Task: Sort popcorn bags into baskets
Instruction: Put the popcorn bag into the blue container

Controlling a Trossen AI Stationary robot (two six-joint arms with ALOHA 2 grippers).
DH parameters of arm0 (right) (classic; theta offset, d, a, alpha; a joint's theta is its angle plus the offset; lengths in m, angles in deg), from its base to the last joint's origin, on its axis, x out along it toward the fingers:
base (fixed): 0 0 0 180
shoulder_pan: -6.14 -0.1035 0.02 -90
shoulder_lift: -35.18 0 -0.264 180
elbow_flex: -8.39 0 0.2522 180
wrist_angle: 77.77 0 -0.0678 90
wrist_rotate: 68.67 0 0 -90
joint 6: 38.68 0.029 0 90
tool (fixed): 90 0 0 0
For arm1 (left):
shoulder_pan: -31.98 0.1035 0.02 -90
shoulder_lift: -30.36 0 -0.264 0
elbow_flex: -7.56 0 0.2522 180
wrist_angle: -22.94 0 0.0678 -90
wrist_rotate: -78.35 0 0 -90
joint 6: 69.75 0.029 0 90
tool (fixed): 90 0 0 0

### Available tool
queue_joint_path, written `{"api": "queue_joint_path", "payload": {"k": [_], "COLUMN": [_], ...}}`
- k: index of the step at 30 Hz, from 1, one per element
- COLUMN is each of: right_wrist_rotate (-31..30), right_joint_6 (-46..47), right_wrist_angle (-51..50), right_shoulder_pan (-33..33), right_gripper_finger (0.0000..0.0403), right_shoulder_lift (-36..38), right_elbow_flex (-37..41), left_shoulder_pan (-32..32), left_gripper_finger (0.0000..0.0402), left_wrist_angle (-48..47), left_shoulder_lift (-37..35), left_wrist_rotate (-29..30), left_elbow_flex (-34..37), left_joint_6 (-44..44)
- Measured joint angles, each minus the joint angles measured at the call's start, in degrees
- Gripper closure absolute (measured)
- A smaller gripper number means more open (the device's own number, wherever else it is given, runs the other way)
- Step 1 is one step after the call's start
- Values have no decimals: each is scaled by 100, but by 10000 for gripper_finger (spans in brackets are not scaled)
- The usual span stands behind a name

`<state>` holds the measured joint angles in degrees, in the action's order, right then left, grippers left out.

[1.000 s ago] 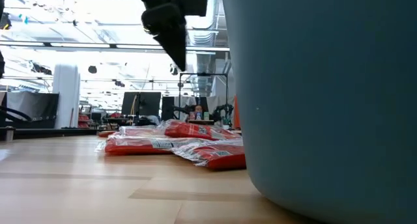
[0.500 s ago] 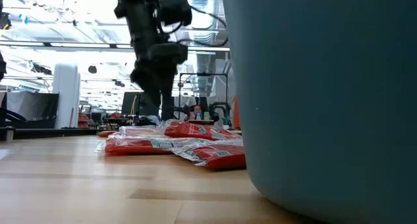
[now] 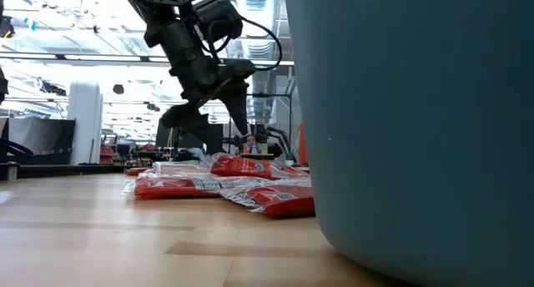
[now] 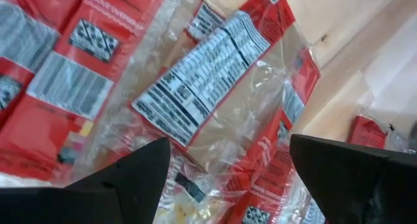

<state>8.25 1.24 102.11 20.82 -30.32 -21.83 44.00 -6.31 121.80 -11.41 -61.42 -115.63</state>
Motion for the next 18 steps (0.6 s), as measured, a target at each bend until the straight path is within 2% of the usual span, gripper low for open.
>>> {"api": "queue_joint_path", "payload": {"k": [8, 13, 18], "right_wrist_rotate": [197, 256, 207], "right_joint_6": [380, 376, 330], "right_wrist_angle": [953, 969, 990], "right_shoulder_pan": [-131, -236, -313], "right_gripper_finger": [259, 261, 256], "right_shoulder_lift": [-1584, -2355, -3024], "right_elbow_flex": [-326, -806, -1313], "left_shoulder_pan": [-245, -350, -483], "left_gripper_finger": [98, 98, 98], "left_wrist_angle": [-429, -579, -509], "left_shoulder_lift": [2, 4, 4], "left_wrist_rotate": [259, 293, 564], "left_elbow_flex": [-2, -2, -2], "left_joint_6": [-201, -378, -637]}}
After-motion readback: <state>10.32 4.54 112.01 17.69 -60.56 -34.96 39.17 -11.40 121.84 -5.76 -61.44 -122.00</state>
